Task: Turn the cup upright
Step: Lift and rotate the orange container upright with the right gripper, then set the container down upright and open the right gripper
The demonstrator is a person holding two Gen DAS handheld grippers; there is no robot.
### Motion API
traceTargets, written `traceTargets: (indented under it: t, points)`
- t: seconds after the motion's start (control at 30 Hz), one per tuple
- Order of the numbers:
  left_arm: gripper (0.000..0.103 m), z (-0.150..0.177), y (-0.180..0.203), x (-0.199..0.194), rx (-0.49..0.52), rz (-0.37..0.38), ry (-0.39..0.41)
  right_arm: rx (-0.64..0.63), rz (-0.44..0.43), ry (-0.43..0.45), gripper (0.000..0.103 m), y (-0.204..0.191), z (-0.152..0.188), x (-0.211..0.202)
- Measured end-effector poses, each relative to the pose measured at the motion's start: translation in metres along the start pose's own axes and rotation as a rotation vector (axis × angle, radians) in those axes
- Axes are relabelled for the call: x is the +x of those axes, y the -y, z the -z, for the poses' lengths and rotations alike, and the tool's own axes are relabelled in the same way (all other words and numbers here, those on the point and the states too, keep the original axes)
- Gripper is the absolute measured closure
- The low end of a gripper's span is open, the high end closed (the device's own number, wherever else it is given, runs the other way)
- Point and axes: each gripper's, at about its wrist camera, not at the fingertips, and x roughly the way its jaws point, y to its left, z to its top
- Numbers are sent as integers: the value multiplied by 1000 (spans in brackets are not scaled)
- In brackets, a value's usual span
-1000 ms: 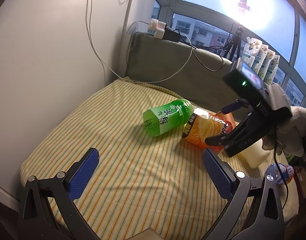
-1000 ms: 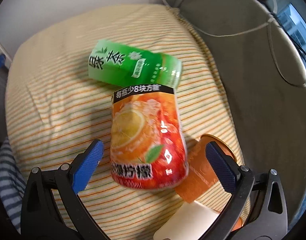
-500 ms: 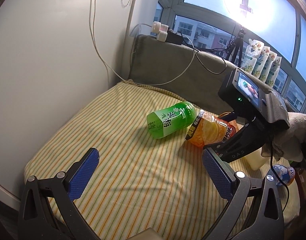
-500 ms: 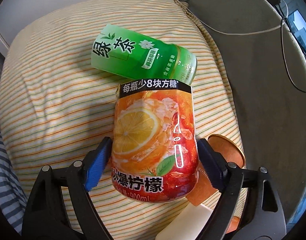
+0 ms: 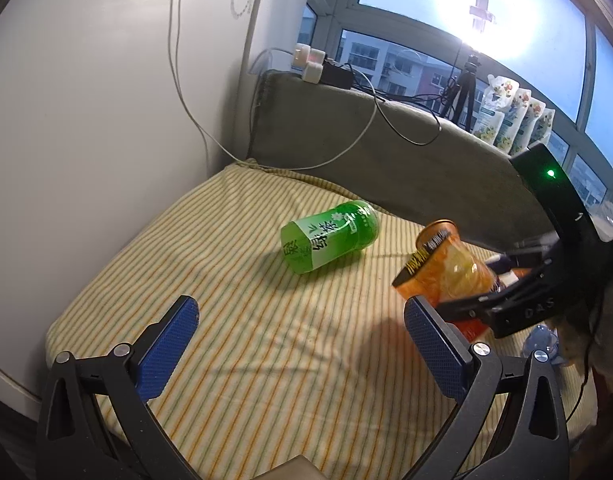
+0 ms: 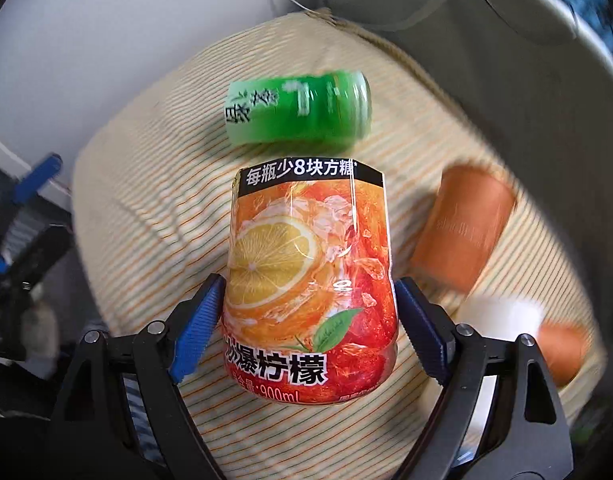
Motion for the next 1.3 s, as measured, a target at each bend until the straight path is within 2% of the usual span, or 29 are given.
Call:
traceTargets:
  t: [0.13,0.33,0.53,0.67,0.77,0.93,1.13,1.3]
  points:
    - [1,1,6,-1,13,16,-6,171,-117,-20,15,13,23,6]
    - [1,3,13,-4,21,34,-24,341,-202,-45,15,24,48,19]
    - [1,2,16,-3,12,62,-59,373,-226,-47,15,25,53,22]
    - [1,3,18,-3,12,78,-77,321,-181,-26,14,14,56,14]
    - [1,2,19,-1,2,109,-104,300,-174,47,14,9,61,-5]
    - [1,-3,18,4,-48,177,-147,300,-132,221,14,9,82,-67]
    - [2,-9,32,13,-51,260,-192,356,13,423,14,29,128,-150]
    - [2,-13,49,26,-66,325,-259,430,131,516,10,45,170,-207]
